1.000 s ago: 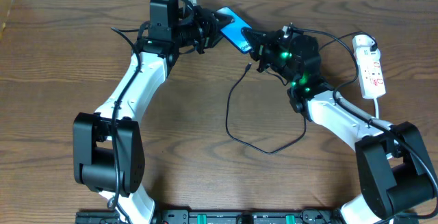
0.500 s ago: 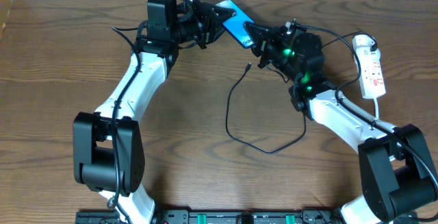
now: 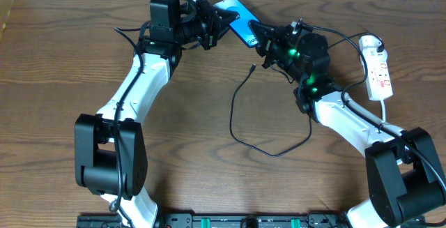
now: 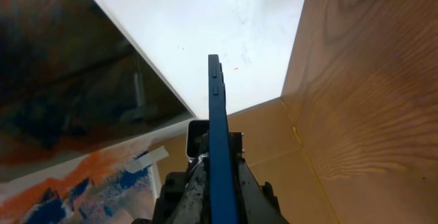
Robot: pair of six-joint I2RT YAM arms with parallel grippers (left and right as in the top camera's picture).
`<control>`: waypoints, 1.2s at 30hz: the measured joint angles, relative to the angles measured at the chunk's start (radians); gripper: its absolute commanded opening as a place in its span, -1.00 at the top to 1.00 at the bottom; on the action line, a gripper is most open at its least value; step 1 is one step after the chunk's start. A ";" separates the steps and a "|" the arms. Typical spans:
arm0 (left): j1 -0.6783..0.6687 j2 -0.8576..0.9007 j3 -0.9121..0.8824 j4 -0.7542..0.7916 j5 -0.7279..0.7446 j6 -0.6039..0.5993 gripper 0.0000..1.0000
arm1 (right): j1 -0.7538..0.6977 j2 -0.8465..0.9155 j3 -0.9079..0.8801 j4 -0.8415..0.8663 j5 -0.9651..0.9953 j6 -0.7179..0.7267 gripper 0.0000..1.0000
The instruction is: Plug charger to phone and switch on socket
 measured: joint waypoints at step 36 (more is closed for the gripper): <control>0.267 0.000 -0.001 -0.064 0.499 0.623 0.85 | -0.158 0.003 -0.009 -0.529 -0.213 -1.025 0.07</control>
